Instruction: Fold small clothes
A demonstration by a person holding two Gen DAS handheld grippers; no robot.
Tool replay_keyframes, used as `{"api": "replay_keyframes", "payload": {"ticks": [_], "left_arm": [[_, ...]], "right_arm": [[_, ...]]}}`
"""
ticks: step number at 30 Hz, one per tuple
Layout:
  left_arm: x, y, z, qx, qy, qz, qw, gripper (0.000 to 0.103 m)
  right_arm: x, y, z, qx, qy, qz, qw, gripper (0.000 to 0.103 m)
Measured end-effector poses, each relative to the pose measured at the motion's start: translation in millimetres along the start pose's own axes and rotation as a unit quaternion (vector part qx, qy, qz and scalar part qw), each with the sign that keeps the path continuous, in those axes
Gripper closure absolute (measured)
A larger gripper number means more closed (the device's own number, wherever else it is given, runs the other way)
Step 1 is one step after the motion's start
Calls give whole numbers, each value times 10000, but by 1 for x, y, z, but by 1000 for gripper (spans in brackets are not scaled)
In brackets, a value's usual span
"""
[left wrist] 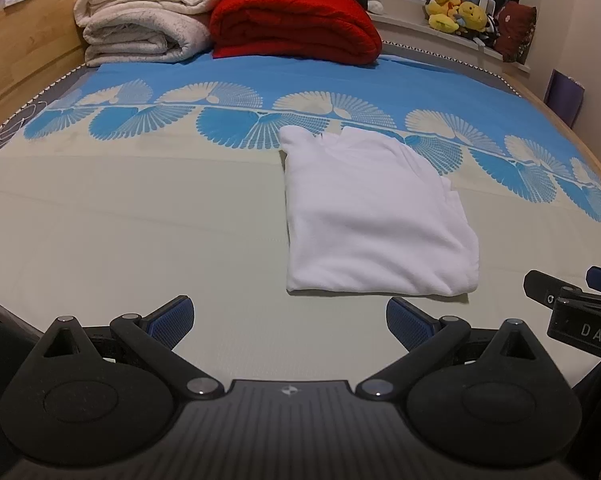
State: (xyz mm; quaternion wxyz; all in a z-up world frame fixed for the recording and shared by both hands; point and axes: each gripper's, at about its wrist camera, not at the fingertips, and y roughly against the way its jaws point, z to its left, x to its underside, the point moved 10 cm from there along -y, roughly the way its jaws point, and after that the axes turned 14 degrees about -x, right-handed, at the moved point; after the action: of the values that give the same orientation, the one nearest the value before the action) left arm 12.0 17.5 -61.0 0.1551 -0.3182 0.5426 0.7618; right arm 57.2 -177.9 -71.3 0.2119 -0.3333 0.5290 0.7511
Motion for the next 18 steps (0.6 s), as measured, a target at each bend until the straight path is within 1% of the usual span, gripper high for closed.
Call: {"api": "replay_keyframes", "payload": {"ticks": [18], "left_arm": [[0, 1, -4, 48, -71, -7, 10000, 0]], "right_arm": [[0, 0, 0, 4, -5, 0, 10000, 17]]}}
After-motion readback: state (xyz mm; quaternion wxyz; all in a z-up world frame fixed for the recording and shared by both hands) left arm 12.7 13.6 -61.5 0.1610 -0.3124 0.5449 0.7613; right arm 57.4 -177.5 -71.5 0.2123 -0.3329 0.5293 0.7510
